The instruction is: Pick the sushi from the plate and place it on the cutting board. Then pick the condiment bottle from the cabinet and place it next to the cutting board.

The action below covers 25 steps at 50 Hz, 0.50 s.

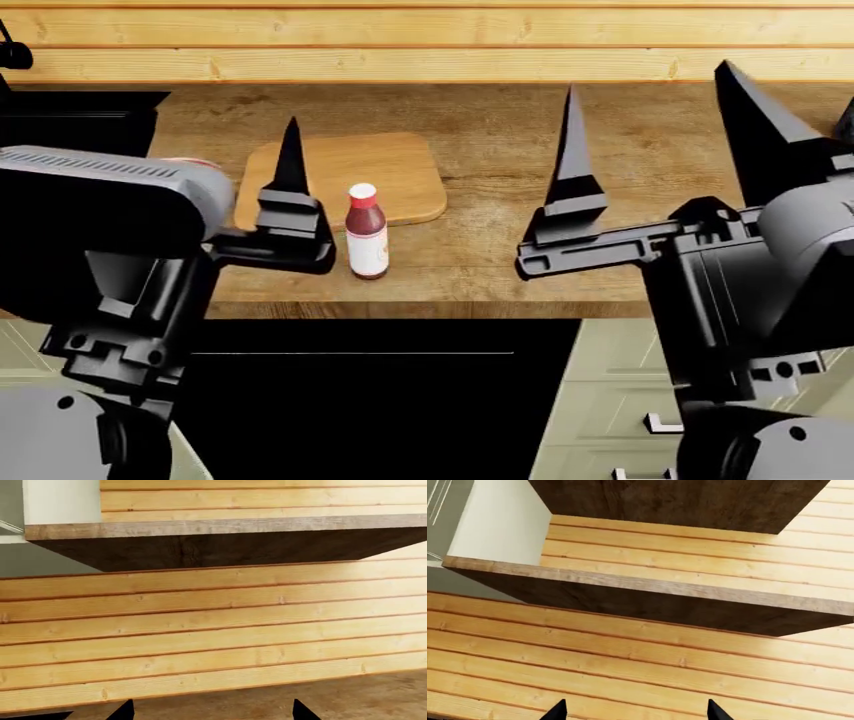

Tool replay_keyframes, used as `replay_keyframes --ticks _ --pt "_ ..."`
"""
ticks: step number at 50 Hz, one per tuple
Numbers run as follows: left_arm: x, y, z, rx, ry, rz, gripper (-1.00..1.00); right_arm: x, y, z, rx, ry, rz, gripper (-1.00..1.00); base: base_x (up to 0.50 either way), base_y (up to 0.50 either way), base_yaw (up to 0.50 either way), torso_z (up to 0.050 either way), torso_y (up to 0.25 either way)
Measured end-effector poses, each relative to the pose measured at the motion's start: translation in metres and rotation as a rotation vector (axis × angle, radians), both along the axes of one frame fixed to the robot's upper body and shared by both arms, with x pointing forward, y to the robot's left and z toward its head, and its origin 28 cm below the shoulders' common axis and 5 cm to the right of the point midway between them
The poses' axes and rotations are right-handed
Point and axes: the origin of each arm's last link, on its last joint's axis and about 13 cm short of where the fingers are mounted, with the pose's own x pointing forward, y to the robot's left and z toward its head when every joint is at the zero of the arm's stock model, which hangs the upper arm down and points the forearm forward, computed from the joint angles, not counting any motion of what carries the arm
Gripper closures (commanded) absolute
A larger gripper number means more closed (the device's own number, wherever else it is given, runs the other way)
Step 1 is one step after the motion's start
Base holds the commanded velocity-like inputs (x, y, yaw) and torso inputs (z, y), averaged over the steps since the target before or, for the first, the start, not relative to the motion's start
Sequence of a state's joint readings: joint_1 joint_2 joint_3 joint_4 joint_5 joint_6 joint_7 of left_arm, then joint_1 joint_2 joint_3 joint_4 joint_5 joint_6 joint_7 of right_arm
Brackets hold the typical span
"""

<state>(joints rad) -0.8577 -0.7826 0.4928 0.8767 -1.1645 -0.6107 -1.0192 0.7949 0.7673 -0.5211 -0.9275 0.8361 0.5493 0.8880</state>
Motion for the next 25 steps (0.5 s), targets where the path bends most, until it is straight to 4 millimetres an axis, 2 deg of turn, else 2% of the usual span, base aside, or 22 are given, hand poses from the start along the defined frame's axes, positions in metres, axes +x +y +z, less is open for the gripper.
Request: replay_keyframes --ticks 25 --pt "-0.007 0.002 0.01 -0.015 -0.054 0.017 -1.0 0.008 0.009 0.012 0.002 -0.076 0.032 -1.0 0.0 0.0 0.0 0.0 0.0"
